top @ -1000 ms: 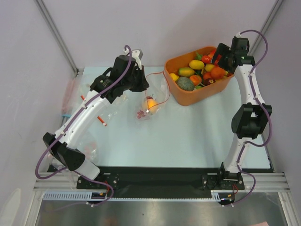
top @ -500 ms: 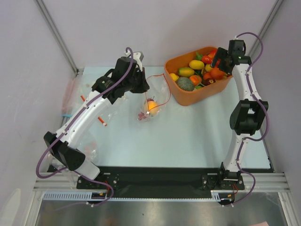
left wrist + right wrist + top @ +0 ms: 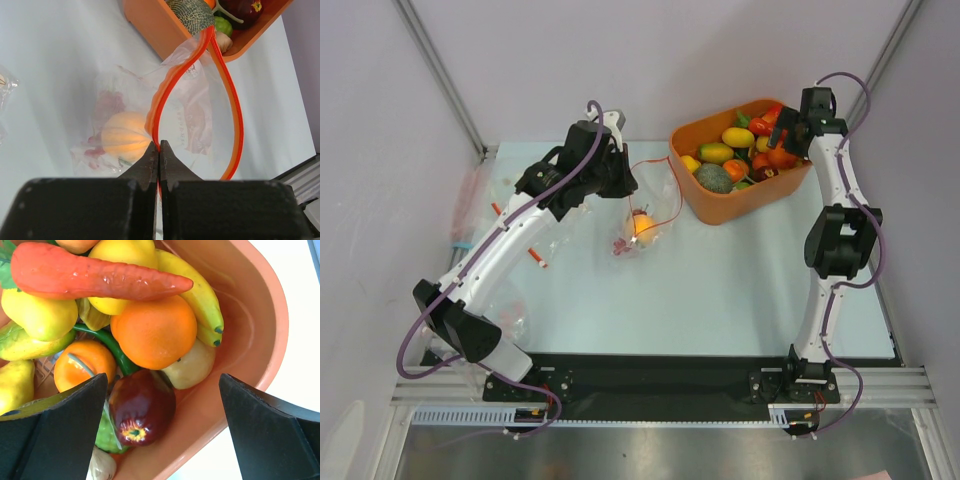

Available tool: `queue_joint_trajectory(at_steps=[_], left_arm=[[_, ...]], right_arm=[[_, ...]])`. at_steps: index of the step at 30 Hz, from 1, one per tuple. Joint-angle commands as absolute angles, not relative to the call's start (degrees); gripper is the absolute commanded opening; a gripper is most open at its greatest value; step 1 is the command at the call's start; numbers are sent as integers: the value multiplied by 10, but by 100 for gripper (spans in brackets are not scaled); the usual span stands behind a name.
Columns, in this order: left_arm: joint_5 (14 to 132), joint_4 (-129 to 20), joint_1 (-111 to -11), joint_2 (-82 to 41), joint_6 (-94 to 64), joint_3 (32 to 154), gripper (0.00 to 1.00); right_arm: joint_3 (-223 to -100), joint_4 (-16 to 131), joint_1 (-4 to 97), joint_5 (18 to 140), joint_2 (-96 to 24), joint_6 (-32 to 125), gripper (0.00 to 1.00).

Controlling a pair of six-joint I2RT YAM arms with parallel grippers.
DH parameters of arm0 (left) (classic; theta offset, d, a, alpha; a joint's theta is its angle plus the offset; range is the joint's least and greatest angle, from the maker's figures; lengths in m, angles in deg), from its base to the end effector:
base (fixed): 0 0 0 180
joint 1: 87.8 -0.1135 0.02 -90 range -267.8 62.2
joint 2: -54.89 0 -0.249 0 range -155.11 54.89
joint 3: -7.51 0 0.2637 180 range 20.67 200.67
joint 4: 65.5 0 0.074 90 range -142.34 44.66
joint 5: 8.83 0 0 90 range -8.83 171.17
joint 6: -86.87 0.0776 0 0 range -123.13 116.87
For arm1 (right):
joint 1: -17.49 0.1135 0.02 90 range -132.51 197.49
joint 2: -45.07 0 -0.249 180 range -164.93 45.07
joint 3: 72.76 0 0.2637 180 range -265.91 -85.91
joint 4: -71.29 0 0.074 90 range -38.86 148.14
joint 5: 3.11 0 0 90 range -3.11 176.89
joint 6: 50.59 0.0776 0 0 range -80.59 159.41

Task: Place the food in the zip-top bag and seal the zipper
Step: Pick up the fake fruit from the bin.

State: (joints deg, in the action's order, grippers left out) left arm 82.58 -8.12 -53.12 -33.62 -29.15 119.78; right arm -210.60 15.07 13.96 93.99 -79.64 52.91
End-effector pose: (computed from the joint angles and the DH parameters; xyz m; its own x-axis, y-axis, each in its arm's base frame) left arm 0.3145 -0.2153 0.3847 -0.6513 -0.0826 -0.7543 0.2963 0.8874 -0.3531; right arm 0.5273 -0.0421 0.2749 -0.6277 0.2708 -0.7298 0.3062 0.9479 0.0884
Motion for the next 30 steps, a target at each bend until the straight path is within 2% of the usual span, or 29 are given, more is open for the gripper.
queue_joint_trajectory(at_steps=[1, 30], left_arm=[[837, -102, -534, -328, -298, 1200, 0], [847, -96, -533, -353, -299, 1222, 1]], right_arm=[[-2139, 147, 137, 955, -803, 516, 100], [-2184, 122, 132, 963, -874, 508, 100]])
